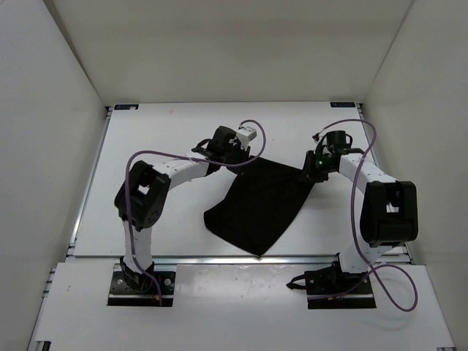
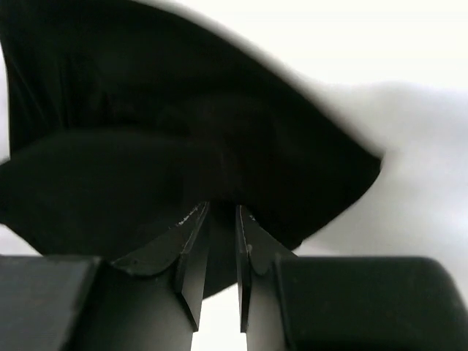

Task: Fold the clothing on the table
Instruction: Flatten the skirt out

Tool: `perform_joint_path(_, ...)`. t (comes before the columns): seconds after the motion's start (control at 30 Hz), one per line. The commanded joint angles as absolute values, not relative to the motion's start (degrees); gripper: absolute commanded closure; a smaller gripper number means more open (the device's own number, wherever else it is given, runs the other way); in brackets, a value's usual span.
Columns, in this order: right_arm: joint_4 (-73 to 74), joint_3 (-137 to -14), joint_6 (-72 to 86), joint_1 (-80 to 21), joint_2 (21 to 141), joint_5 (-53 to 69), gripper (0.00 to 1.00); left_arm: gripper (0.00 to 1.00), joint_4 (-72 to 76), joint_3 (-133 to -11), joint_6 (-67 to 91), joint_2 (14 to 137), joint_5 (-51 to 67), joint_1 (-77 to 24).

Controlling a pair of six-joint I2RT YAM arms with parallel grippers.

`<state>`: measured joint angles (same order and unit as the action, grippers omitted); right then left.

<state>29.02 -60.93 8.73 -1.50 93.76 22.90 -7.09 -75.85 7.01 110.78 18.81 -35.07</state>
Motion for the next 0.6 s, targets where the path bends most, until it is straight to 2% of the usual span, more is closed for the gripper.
perform_joint_path(0.0, 24.1, -56.3, 11.4, -1.8, 89.5, 24.1, 0.82, 0.95, -0.6, -80.6, 10.4, 114.0, 16.9, -34.1)
perform_joint_path(0.1, 21.6, -53.8, 13.5, -1.3, 89.6, 25.7, 0.83, 1.00, 2.0, -82.0, 14.1, 117.8, 17.7, -33.2)
perform_joint_path(0.2, 22.3, -55.8, 14.2, -2.3, 92.1, 25.1, 0.86, 1.00, 0.0, -85.1, 13.9, 120.9, 14.2, -34.3)
perform_joint_path(0.3, 25.4, -59.2, 12.8, -3.5, 96.4, 22.3, 0.86, 1.00, -9.0, -90.5, 13.6, 125.2, 7.2, -35.3)
perform_joint_path(0.57, 25.8, -62.2, 11.7, -1.0, 100.2, 22.8, 0.86, 1.00, -21.7, -99.1, 13.8, 131.1, -5.9, -35.0)
